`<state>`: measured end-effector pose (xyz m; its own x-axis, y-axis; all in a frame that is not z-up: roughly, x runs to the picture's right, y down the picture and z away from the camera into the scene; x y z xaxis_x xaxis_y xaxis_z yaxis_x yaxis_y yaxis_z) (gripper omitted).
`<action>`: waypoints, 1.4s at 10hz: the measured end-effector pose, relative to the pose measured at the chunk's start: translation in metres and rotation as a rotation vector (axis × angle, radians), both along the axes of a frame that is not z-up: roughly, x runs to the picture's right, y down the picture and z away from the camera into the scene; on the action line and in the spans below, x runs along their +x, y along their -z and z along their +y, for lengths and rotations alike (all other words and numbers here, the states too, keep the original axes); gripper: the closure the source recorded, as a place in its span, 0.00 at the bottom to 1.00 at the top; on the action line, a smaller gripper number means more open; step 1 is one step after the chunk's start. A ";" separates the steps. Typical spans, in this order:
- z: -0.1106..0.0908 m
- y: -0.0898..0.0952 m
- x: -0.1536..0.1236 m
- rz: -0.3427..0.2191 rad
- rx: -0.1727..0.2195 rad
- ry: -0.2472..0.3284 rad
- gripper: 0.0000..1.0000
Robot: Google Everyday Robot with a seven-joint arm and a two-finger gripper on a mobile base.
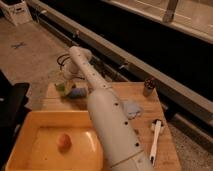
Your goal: Place pepper in plastic cup
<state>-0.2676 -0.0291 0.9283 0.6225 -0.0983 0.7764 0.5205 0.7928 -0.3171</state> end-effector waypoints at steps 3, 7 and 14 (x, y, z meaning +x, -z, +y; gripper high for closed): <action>-0.016 0.019 0.006 -0.006 0.049 -0.014 0.22; -0.042 0.060 0.023 -0.021 0.112 -0.039 0.22; -0.043 0.062 0.021 -0.026 0.113 -0.040 0.22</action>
